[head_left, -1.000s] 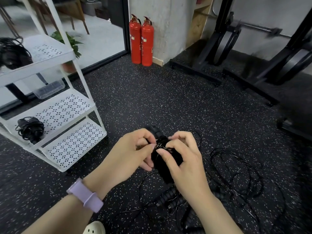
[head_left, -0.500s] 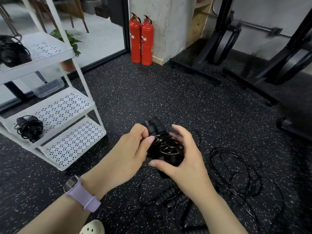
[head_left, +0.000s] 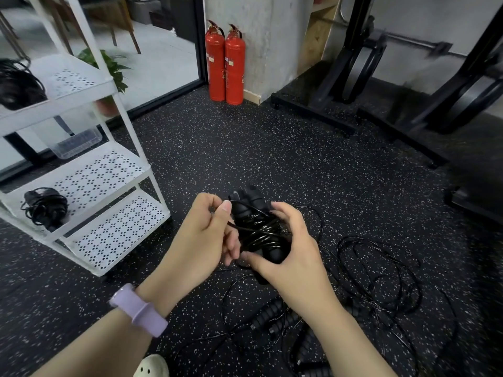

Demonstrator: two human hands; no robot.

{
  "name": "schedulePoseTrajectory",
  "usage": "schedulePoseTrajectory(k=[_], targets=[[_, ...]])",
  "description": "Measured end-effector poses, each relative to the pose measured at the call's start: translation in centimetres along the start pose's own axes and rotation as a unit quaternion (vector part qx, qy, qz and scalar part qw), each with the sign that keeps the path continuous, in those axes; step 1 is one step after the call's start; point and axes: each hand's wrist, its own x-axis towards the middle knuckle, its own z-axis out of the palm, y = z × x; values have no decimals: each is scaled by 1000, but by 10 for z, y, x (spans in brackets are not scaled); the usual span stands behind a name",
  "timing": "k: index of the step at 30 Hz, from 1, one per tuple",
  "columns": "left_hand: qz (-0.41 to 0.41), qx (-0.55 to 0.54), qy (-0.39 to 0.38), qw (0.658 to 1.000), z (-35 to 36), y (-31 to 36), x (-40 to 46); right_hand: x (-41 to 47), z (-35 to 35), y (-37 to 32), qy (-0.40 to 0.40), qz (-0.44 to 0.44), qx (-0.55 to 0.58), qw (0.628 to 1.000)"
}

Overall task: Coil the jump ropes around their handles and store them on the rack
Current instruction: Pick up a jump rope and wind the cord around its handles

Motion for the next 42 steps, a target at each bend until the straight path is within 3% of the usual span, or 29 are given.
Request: schedulePoseTrajectory(k=[6,10,13,16,21,27,33,39,42], targets=[[-27,53,46,997,-9,-10,10,-2,-2,8,-30,67,6,997],[-112,36,70,991,-9,-18,15,-1,-10,8,-47,76,30,996],[-170,-59,-6,984,-13,-16,19,-1,-16,7,-84,75,23,993],[-199,-40,-110,973,-17,-15,20,-4,-18,7,-121,65,0,991],[-227,-86,-115,963,-20,-13,22,-4,-17,10,-125,55,-9,991],[-218,-129,-102,962,-30,-15,18,10,-17,10,-27,79,62,995],[-207,-293,-27,933,-46,-14,18,27,-16,13,111,143,213,960],[-157,-431,20,888,-61,-13,10,43,24,-8,49,188,340,920],[-150,-400,-18,904,-73,-13,5,45,52,-25,-21,140,328,934]])
